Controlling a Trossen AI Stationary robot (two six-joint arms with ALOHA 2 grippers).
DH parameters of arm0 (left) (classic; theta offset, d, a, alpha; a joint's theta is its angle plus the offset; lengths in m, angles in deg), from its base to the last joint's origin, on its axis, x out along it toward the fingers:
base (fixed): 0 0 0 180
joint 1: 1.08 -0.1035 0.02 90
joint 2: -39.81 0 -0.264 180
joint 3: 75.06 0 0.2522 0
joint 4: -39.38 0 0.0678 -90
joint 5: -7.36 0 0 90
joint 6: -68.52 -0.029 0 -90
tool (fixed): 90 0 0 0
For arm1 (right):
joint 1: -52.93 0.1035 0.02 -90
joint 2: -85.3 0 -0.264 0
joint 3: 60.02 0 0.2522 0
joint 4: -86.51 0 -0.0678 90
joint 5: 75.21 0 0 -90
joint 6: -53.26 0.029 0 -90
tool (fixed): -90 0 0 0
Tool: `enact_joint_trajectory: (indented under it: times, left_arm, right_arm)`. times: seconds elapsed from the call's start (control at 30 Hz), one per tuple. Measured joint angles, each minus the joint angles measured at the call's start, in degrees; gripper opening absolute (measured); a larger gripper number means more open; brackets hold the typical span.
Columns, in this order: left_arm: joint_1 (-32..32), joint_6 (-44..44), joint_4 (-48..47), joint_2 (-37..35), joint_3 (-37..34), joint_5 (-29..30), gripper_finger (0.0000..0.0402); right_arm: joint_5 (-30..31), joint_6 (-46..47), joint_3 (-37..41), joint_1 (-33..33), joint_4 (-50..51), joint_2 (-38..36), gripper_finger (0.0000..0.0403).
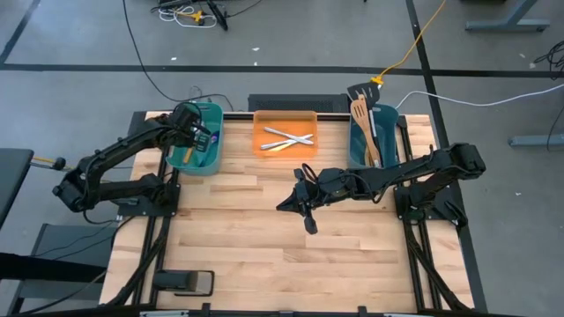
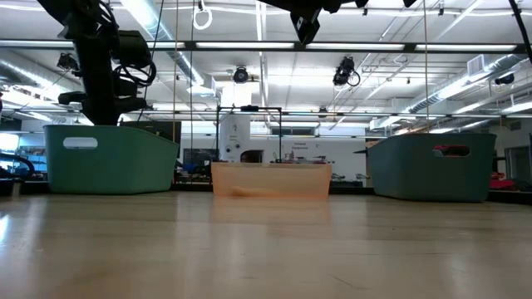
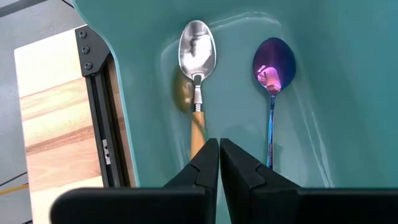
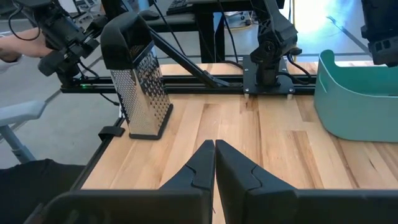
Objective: Pick & Place Kitchen Items
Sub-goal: Return to Home Position
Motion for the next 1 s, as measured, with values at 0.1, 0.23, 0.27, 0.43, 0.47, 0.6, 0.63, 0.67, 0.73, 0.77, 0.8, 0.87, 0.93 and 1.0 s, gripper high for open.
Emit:
enact_joint_trajectory:
  times: [0.1, 0.23, 0.27, 0.43, 0.47, 0.6, 0.63, 0.67, 0.73, 0.77, 0.8, 0.87, 0.93, 1.0]
  left_arm:
    - [0.0, 0.0, 0.0, 0.0, 0.0, 0.0, 0.0018]
    - [0.0, 0.0, 0.0, 0.0, 0.0, 0.0, 0.0018]
    - [0.0, 0.0, 0.0, 0.0, 0.0, 0.0, 0.0018]
    - [0.0, -0.6, 0.0, -0.2, 0.0, 0.0, 0.0018]
    - [0.0, -0.7, 0.0, -0.4, 0.0, 0.0, 0.0018]
    - [0.0, -2.0, 0.2, -1.9, 0.0, 0.0, 0.0018]
    - [0.0, -2.8, 0.2, -2.5, 0.0, 0.0, 0.0018]
    - [0.1, -3.3, 0.2, -3.3, 0.0, 0.0, 0.0018]
    - [0.4, -4.3, 0.6, -4.8, 0.0, 0.0, 0.0018]
    - [0.8, -4.5, 1.0, -5.7, 0.0, 0.1, 0.0018]
    - [1.2, -4.5, 1.5, -6.7, 0.0, 0.1, 0.0018]
    - [2.4, -4.8, 2.5, -8.8, 0.0, 0.0, 0.0018]
    - [3.9, -6.2, 3.4, -11.0, 0.0, 0.0, 0.0018]
    - [5.5, -7.6, 4.0, -13.2, 0.0, -1.5, 0.0018]
  right_arm:
    - [0.0, 0.0, 0.0, 0.0, 0.0, 0.0, 0.0025]
    - [0.0, 0.0, 0.0, 0.0, 0.0, 0.0, 0.0025]
    - [0.0, 0.0, 0.0, 0.0, 0.0, 0.0, 0.0025]
    - [0.0, 0.0, 0.0, 0.0, 0.0, 0.0, 0.0025]
    - [0.0, 0.0, 0.0, 0.0, 0.0, 0.0, 0.0025]
    - [0.0, 0.0, 0.0, 0.0, 0.0, 0.0, 0.0025]
    - [0.0, 0.0, 0.0, 0.0, 0.0, 0.0, 0.0025]
    - [0.0, 0.0, 0.0, 0.0, 0.0, 0.0, 0.0025]
    - [0.0, 0.0, 0.0, 0.0, 0.0, 0.0, 0.0025]
    - [0.0, 0.0, 0.0, 0.0, 0.0, 0.0, 0.0025]
    - [0.0, 0.0, 0.0, 0.0, 0.0, 0.0, 0.0025]
    - [0.0, 0.0, 0.0, 0.0, 0.0, 0.0, 0.0025]
    - [0.0, 0.0, 0.0, 0.0, 0.0, 0.0, 0.0025]
    - [0.0, 0.0, 0.0, 0.0, 0.0, 0.0, 0.0025]
